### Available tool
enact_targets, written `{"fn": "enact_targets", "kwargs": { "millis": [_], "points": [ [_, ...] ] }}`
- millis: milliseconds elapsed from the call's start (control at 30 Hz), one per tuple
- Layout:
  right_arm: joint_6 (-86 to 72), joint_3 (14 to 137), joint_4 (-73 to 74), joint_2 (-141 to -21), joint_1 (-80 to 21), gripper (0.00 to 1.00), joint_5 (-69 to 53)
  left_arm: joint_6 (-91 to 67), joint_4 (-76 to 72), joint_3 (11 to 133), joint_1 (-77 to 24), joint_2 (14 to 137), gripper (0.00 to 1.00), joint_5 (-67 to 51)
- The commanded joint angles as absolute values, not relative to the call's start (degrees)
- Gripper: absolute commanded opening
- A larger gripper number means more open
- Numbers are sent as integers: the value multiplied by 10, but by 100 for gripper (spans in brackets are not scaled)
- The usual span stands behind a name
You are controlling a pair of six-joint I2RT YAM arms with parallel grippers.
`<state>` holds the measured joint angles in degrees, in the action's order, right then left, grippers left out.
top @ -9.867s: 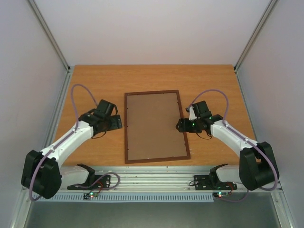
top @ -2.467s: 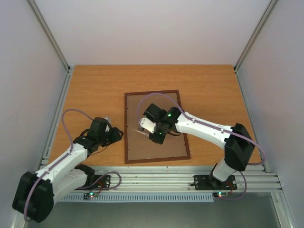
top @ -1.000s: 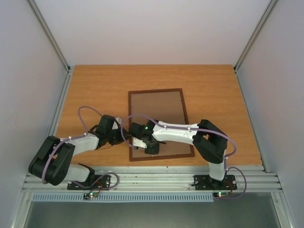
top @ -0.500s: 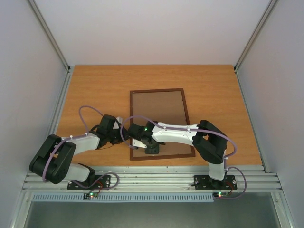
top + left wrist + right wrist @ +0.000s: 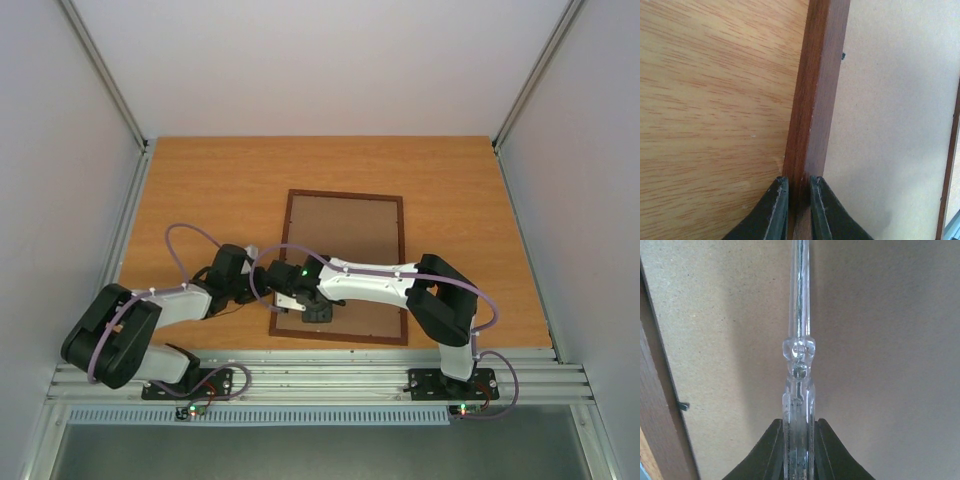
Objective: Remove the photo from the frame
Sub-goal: Release the photo frame item from the photo frame.
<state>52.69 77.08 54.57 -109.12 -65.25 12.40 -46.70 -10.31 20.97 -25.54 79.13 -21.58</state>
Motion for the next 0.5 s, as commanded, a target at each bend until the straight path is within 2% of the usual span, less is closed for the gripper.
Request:
{"fn": "enact_targets", "kwargs": {
  "millis": [0,467],
  "points": [
    [519,826,441,-1079,-666,1,101,-485,-113,181,-281,790,13,-246],
    [475,919,450,-1105,-670,1,92,-506,-112,154,-288,747,13,-225]
  ]
}}
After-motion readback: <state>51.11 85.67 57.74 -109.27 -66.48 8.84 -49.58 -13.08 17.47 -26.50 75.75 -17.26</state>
